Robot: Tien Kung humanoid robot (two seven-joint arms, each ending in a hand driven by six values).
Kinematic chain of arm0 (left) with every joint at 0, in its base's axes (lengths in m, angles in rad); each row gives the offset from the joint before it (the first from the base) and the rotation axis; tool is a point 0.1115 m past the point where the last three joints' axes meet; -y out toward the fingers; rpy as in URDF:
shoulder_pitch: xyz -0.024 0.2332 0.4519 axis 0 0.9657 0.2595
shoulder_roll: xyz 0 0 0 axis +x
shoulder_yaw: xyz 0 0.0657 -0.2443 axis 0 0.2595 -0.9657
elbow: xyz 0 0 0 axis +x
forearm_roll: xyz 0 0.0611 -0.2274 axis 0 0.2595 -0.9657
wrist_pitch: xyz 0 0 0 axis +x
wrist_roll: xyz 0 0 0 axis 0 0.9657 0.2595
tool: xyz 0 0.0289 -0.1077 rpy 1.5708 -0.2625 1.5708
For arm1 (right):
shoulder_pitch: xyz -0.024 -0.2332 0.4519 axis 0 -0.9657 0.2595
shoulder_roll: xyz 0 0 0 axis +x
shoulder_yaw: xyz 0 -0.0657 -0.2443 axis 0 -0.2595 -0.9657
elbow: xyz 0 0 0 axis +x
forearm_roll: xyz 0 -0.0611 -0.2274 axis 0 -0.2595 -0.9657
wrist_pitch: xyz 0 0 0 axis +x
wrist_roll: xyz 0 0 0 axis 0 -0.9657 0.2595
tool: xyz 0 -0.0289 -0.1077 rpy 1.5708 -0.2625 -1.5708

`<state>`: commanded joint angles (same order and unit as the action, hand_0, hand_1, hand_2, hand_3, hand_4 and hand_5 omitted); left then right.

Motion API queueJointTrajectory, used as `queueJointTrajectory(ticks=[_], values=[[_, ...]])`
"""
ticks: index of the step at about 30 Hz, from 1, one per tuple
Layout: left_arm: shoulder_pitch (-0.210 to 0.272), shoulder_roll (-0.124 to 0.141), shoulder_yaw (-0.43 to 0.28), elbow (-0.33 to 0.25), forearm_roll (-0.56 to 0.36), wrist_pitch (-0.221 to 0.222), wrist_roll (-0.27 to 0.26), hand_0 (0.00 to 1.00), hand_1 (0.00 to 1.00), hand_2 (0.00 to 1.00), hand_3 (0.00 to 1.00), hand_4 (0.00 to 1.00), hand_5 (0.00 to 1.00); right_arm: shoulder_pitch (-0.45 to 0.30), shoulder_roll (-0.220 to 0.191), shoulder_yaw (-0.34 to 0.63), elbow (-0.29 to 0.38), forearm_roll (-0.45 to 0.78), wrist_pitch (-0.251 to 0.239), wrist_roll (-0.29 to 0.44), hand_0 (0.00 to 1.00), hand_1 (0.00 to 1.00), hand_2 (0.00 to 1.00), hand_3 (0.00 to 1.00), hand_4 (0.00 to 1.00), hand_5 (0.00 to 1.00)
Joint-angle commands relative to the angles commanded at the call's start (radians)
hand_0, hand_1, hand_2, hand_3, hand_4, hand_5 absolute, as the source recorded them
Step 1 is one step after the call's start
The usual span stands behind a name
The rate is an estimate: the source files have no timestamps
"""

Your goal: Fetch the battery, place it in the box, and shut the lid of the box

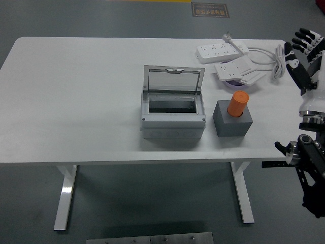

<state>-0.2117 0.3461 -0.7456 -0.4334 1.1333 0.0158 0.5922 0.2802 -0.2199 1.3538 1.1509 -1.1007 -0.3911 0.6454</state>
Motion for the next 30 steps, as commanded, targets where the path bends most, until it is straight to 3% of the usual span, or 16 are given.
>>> queueJointTrajectory(ticks=[11, 12, 17, 18, 23, 30], values=[[-0.011, -0.003, -0.011, 0.0, 0.02, -0.007, 0.004, 0.632, 0.698, 0.573, 0.541, 0.5, 0.002, 0.058, 0.016, -0.14, -0.077, 0.015, 0.065, -0.058, 0.567, 0.635, 0.655, 0.697, 0.77, 0.196], [-0.013, -0.003, -0.012, 0.0, 0.023, -0.009, 0.003, 0.632, 0.698, 0.573, 0.541, 0.5, 0.002, 0.067, 0.017, -0.154, -0.093, 0.015, 0.069, -0.062, 0.645, 0.693, 0.692, 0.764, 0.803, 0.256], [-0.023, -0.004, -0.02, 0.0, 0.038, -0.016, 0.004, 0.632, 0.698, 0.573, 0.541, 0.5, 0.002, 0.101, 0.022, -0.202, -0.167, 0.01, 0.083, -0.077, 0.645, 0.693, 0.692, 0.764, 0.803, 0.256], [-0.025, -0.004, -0.022, 0.0, 0.041, -0.018, 0.004, 0.632, 0.698, 0.573, 0.541, 0.5, 0.002, 0.107, 0.022, -0.209, -0.182, 0.009, 0.085, -0.08, 0.714, 0.792, 0.783, 0.867, 0.793, 0.219], [-0.032, -0.005, -0.028, 0.0, 0.053, -0.024, 0.003, 0.632, 0.698, 0.573, 0.541, 0.5, 0.002, 0.118, 0.027, -0.214, -0.234, 0.002, 0.093, -0.089, 0.714, 0.792, 0.783, 0.867, 0.793, 0.219], [-0.034, -0.006, -0.03, 0.0, 0.059, -0.024, 0.0, 0.632, 0.698, 0.573, 0.541, 0.5, 0.002, 0.116, 0.025, -0.206, -0.256, -0.001, 0.096, -0.092, 0.738, 0.819, 0.793, 0.9, 0.809, 0.21]])
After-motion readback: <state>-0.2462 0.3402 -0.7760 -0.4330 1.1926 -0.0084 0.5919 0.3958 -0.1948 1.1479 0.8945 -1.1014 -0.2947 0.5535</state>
